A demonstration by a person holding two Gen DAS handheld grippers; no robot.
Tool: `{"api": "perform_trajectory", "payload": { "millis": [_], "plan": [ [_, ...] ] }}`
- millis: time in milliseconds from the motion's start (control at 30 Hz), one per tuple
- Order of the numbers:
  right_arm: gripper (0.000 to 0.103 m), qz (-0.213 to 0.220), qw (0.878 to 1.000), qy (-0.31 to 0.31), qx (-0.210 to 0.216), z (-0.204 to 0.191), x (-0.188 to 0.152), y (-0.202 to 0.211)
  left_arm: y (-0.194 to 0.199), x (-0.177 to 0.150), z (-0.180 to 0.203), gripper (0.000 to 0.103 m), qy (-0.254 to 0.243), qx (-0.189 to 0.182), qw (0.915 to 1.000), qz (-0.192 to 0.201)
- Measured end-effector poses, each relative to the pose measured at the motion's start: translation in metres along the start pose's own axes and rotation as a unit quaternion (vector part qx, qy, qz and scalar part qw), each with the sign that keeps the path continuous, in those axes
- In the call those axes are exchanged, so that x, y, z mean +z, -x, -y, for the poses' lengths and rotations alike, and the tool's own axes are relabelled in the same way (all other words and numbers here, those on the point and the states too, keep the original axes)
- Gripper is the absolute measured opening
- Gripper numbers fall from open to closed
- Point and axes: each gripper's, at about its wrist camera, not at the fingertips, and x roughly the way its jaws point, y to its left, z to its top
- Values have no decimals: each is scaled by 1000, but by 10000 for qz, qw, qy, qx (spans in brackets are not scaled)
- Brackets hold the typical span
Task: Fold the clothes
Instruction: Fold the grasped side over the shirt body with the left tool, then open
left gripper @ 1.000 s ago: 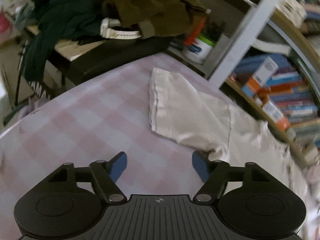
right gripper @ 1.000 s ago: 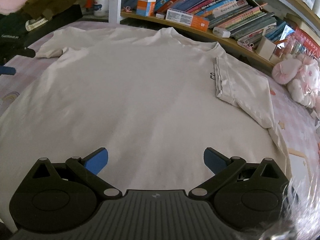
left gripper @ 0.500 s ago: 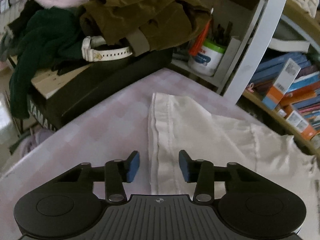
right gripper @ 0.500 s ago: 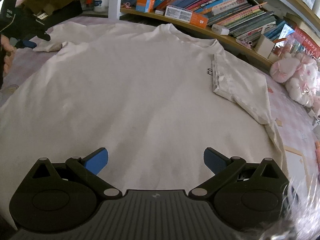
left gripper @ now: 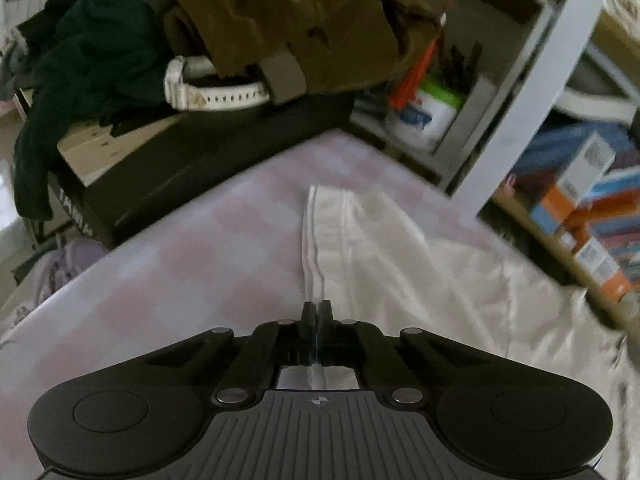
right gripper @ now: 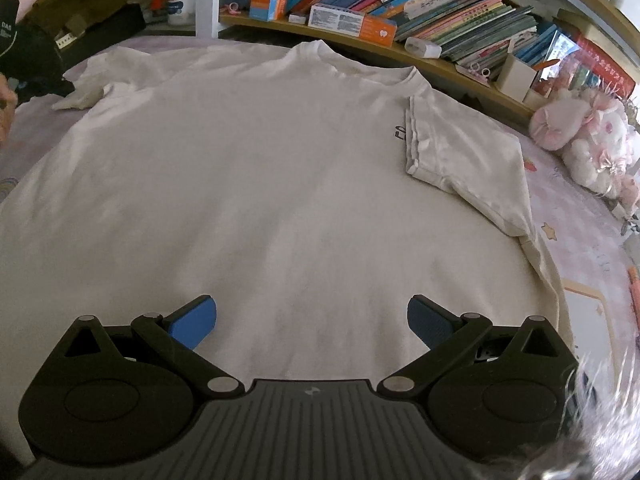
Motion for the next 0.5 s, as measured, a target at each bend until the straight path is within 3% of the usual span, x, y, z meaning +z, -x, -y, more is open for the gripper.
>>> {"api": "perform_trajectory", "payload": {
  "millis": [167, 300, 400, 433, 467, 500],
  "plan": [
    [103, -7, 9999, -106, 45, 9, -4, -2, 16, 13, 28, 0, 65, -417, 9988, 247],
    [103, -2, 9997, -225, 66, 17, -6, -3, 39, 5, 90, 0, -817, -908, 9913, 497],
    [103, -18, 9995, -323, 68, 25, -8, -5, 52, -23, 143, 0, -1831, -1274, 9732, 551],
    [103, -31, 9993, -356, 68, 27, -9, -5, 52, -39, 160, 1, -2277, -1393, 9628, 418],
    [103, -43, 9992, -390, 68, 30, -10, -6, 47, -56, 176, 11, -2774, -1442, 9497, 190],
    [103, -53, 9990, -432, 86, 33, -10, -7, 42, -74, 192, 13, -3263, -1487, 9335, -39]
  ]
}}
